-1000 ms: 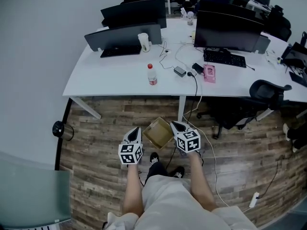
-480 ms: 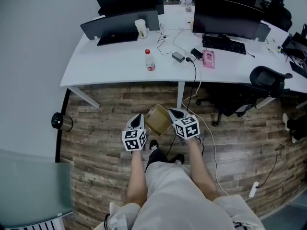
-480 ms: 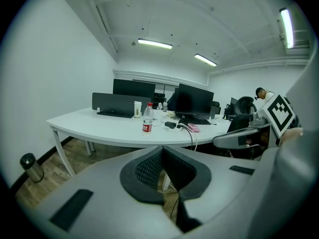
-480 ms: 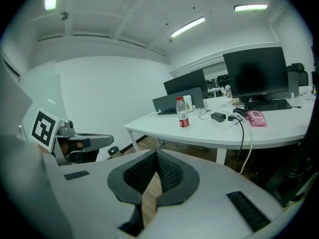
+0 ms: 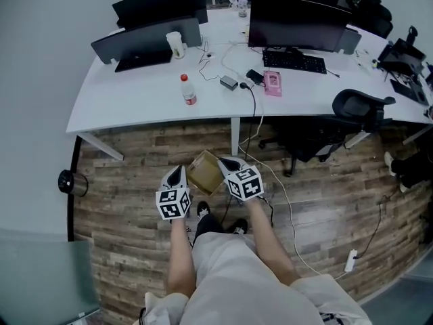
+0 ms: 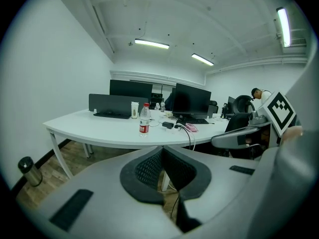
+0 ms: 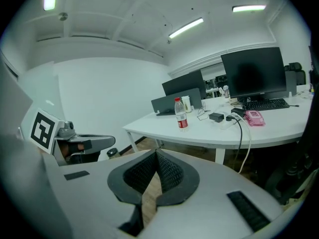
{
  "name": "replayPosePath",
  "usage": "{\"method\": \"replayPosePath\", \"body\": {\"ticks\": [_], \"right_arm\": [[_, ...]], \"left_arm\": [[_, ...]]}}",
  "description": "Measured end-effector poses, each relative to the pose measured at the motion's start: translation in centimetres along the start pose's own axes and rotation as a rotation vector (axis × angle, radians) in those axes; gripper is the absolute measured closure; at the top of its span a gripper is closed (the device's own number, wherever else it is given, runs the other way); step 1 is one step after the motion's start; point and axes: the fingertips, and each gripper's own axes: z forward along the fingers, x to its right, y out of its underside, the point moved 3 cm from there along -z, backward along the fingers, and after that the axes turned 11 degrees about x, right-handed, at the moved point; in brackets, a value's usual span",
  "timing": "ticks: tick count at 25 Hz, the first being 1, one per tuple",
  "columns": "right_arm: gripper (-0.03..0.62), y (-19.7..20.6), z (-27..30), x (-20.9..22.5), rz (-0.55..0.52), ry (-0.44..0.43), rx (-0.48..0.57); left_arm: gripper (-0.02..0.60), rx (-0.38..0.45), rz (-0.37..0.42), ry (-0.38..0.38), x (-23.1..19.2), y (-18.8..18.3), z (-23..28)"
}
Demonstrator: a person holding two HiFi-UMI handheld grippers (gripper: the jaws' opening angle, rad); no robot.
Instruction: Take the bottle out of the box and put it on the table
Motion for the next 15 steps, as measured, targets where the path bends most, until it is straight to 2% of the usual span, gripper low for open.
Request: {"method": "replayPosePath", "body": {"ticks": [15], "right_arm": [[0.557, -0.52, 0.44, 0.09, 0.024, 0.007, 0.013]], "left_arm": [[0.568, 0.001, 0.004, 0.01, -0.18, -0.37, 0.11]]}}
